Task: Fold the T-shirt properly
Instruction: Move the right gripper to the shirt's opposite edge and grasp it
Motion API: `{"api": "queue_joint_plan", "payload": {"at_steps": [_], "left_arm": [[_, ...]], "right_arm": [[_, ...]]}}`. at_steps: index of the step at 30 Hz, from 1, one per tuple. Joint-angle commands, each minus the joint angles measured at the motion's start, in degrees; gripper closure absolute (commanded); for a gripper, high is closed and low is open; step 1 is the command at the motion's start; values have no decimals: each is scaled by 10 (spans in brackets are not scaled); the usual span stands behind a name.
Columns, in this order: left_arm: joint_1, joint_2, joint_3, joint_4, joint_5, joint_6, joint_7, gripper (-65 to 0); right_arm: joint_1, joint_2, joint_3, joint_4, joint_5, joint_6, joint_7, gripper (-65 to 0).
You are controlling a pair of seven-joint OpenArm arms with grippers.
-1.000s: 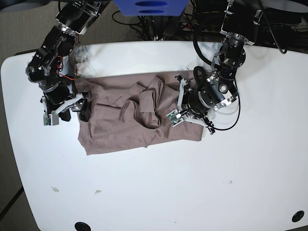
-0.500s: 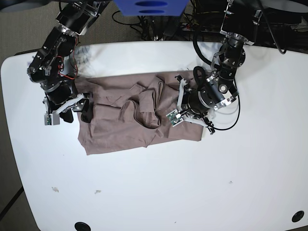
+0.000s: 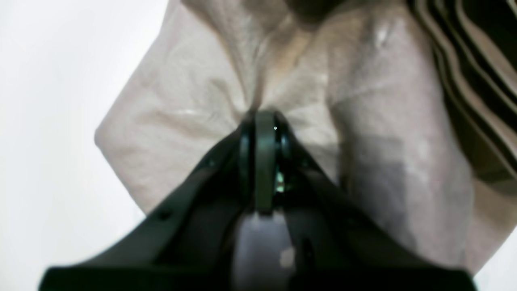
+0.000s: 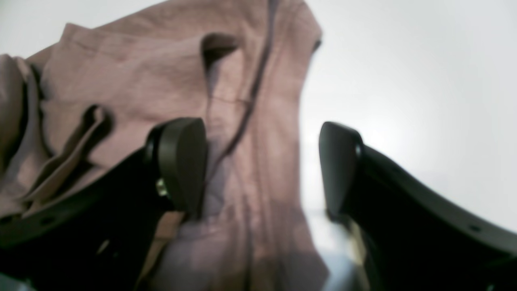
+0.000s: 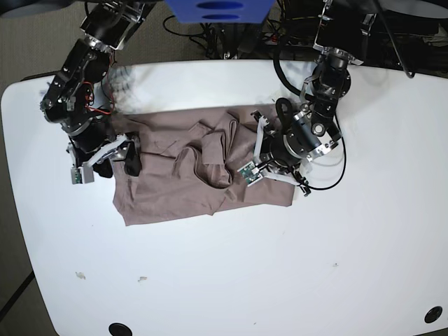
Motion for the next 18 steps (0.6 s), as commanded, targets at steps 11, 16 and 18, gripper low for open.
{"api": "queue_joint_plan", "payload": {"at_steps": [11,16,18], "left_arm": [[9,-4,3,-14,17,-10,48,0],[9,-4,3,-14,17,-10,48,0],[9,-4,3,-14,17,-10,48,0]], "right_arm": [[-1,-3,-72,-3,-14,-1,-25,-396],[0,-3,-74,-4,-15,-1,-18,-132],[0,-3,-74,-5,-15,-1,-12,0]]}}
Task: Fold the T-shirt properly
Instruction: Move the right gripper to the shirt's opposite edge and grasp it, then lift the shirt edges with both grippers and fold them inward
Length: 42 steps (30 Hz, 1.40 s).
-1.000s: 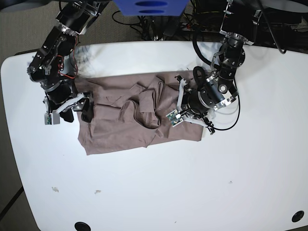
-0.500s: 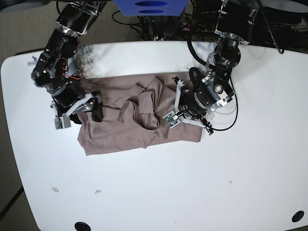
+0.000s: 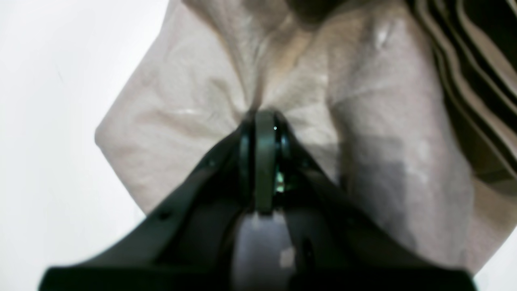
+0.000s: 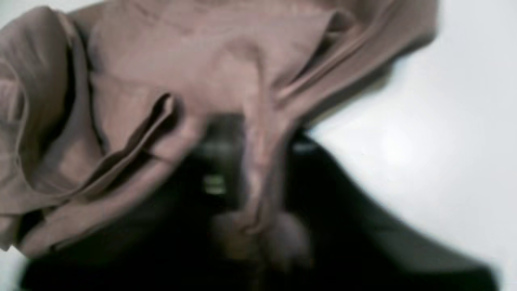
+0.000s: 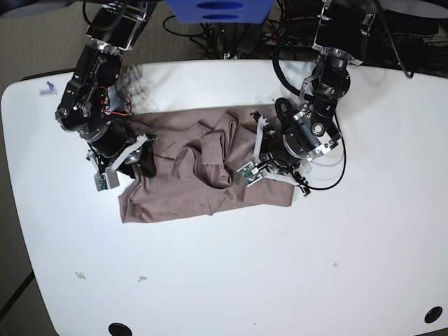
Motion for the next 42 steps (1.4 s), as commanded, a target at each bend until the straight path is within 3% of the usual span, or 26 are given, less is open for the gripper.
{"api": "queue_joint_plan", "payload": {"at_steps": [1,9,20,29,35,42], "left_arm": [[9,-3,3,-14,16,-10,49,0],[11,2,3,-14,11,-10,47,0],[10,53,4,-14,16,-10,47,0],[13,79,69,-14,15,-10,47,0],[13,103,75,-14,16,-10,47,0],[12,107,74,-10,28,-10,47,0]], "right_arm": [[0,1,-3,1,-10,-1,-11,0],[0,1,-3,3,-11,-1,-9,0],[-2,3,-3,71,-11,-1,-16,0],[-3,5,1,97,-11,-1,-34,0],[-3,14,1,99,-11,-1,-36,0],[-3,21,1,100,-11,-1,-38,0]]}}
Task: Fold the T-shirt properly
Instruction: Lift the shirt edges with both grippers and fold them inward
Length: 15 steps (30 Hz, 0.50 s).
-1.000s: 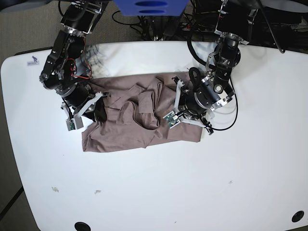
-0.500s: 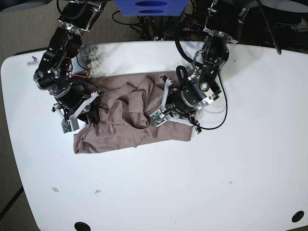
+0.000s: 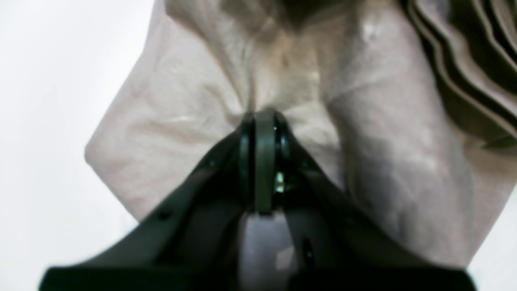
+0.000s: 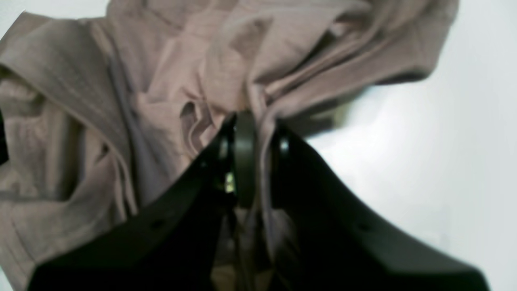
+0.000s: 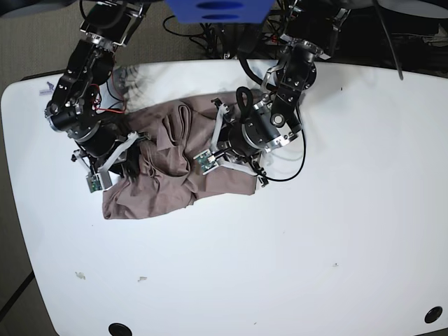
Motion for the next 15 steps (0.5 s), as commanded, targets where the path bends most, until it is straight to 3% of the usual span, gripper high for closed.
{"api": "queue_joint_plan", "payload": {"at_steps": [1,15], "left_arm": [[5,2,3,-2,6,-13,27,0],[5,-15,2,63,49,-13,29,0]], "right_arm": [[6,4,1,12,12,1,9,0],[6,5,1,19,12,1,7,0]]}}
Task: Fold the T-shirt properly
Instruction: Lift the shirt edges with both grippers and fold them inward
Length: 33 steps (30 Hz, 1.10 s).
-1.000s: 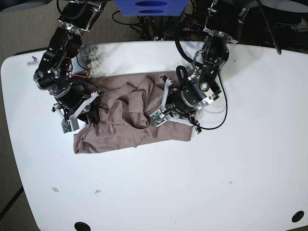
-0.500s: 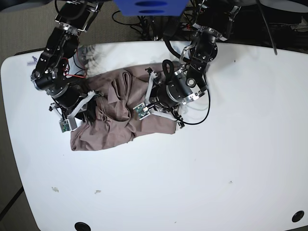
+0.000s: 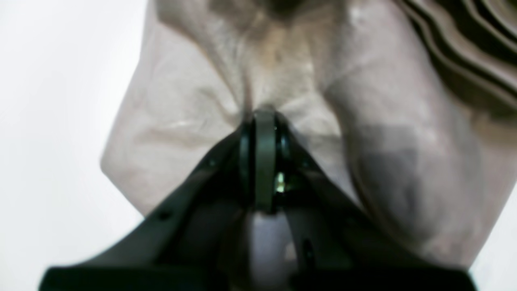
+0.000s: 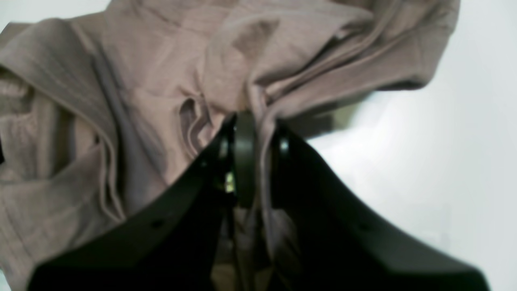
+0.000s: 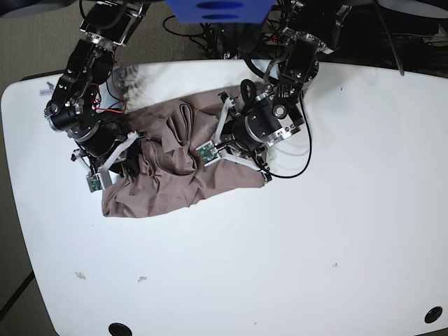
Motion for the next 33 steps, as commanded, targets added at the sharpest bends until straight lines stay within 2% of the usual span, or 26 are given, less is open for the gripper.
{"api": "queue_joint_plan", "payload": {"at_steps": [1,6,33], "left_arm": [[-5,1,0,20,16,-2,10,0],[-6,1,0,25,24,-2,10,0],[-9,5,-1,48,24,-2,10,0]], "right_arm": [[7,5,0,21,12,1,11,0],[7,4,0,53,12,1,5,0],[7,3,-4,219,13,1,-119,0]]}}
